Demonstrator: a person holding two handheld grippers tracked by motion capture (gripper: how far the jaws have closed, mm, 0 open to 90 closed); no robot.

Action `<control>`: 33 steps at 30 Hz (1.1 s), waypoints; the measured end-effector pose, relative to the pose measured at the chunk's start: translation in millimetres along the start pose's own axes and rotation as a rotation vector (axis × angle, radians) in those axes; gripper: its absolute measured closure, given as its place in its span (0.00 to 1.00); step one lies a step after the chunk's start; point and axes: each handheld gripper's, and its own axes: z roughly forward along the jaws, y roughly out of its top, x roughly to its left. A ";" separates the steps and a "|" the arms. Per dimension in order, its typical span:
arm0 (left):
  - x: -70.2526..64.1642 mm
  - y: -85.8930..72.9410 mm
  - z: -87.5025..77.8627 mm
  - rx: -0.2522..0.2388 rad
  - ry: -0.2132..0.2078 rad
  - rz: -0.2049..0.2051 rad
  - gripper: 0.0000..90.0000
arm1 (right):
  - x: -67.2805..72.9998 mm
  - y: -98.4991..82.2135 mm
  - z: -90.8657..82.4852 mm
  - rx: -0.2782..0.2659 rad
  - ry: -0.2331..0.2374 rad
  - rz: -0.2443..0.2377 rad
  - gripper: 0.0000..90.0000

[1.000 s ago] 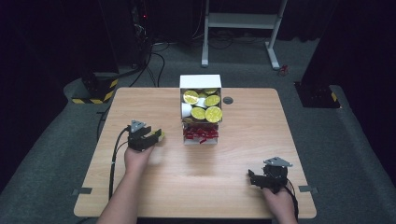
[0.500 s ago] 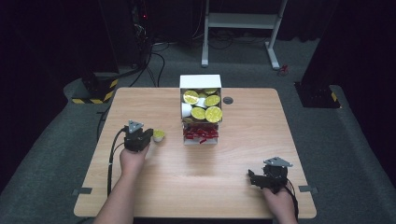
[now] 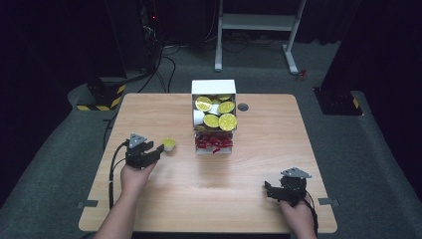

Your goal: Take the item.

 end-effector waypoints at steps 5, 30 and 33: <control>-2.6 -6.5 -13.6 -0.003 -0.018 0.018 0.44 | 0.0 0.0 0.0 0.000 0.000 0.000 0.08; 36.2 -95.7 -49.1 0.193 0.012 0.085 0.18 | -0.2 0.2 0.2 -0.001 0.001 -0.004 0.08; 38.4 -99.8 -54.3 0.185 0.011 0.085 0.17 | -0.3 0.7 0.8 -0.003 0.002 -0.008 0.08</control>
